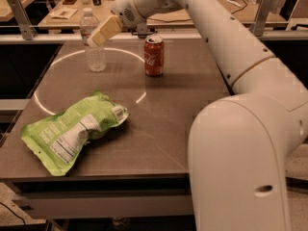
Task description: Pick water bottle
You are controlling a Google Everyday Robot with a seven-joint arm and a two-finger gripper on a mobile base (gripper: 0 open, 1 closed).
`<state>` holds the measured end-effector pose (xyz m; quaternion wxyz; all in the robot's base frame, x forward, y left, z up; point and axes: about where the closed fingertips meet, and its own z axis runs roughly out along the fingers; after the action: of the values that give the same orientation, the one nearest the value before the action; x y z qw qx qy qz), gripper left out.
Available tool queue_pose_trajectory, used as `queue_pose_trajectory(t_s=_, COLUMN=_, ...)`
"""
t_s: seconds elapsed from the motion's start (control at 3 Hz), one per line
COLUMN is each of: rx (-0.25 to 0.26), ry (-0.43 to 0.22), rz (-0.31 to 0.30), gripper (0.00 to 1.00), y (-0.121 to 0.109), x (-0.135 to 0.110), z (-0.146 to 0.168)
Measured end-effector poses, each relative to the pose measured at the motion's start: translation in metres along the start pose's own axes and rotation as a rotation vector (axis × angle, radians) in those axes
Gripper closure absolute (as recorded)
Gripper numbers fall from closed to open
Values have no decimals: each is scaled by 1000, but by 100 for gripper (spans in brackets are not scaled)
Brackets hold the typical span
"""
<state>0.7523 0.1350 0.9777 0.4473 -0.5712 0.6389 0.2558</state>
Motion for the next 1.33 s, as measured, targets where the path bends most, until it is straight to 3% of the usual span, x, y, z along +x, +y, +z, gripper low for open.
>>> queue_pose_trajectory(t_s=0.67, rx=-70, ry=30, rz=17, gripper=0, y=-15, x=18, z=29)
queue_pose_trajectory(t_s=1.0, rx=-134, ry=17, rz=33, gripper=0, y=-4, x=20, z=44)
queue_pose_trajectory(t_s=1.33, rx=-133, ry=-41, rz=31, gripper=0, y=-1, x=15, z=44)
